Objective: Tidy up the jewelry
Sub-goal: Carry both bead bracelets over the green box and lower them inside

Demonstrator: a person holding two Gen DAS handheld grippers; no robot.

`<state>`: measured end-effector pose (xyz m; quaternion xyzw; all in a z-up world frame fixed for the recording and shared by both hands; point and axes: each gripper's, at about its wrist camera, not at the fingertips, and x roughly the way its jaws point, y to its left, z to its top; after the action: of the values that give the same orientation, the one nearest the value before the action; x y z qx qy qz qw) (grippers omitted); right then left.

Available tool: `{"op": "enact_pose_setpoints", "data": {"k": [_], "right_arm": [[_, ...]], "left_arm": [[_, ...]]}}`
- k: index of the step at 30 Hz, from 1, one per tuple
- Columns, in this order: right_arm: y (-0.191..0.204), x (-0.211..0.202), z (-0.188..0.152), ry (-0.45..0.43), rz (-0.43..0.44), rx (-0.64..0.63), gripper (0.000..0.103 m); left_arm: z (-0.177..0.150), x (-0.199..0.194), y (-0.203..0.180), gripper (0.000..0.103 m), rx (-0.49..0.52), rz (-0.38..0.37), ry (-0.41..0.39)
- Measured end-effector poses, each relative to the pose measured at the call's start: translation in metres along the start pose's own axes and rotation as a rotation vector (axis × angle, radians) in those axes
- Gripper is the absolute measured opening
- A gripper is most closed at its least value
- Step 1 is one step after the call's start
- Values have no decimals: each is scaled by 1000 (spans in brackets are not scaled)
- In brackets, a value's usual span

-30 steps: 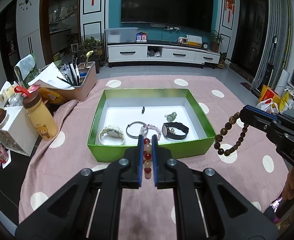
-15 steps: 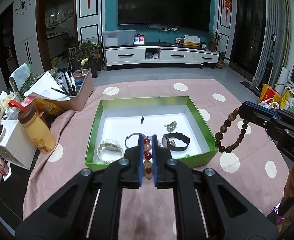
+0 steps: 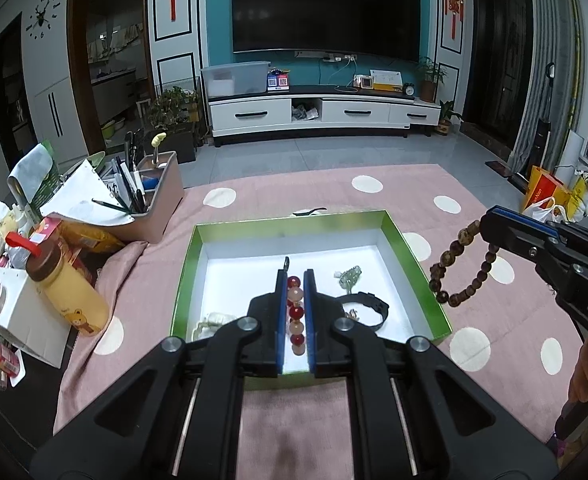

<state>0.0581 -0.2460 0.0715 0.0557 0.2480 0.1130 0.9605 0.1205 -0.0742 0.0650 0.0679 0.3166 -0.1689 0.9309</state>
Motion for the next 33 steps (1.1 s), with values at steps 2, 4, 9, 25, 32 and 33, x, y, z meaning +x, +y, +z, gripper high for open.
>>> {"op": "enact_pose_setpoints", "data": {"k": [2,4,9,25,32,33], "right_arm": [[-2,3,2,1,-2,2,7],[-5,6,3,2,-4,7,7],[-10,16,4,10,-5,14,7],[-14,47,3,45,-5,19,7],[-17,59,3,62,-7,23,7],[-18,61,3,65,-7,24,7]], "left_arm": [[3,4,0,7,1,0,1],[5,8,-1,7,4,1,1],[8,20,-1,7,13,13,13],[10,54,5,7,17,36,51],[11,67,10,7,18,44,68],[10,68,9,7,19,46,69]]}}
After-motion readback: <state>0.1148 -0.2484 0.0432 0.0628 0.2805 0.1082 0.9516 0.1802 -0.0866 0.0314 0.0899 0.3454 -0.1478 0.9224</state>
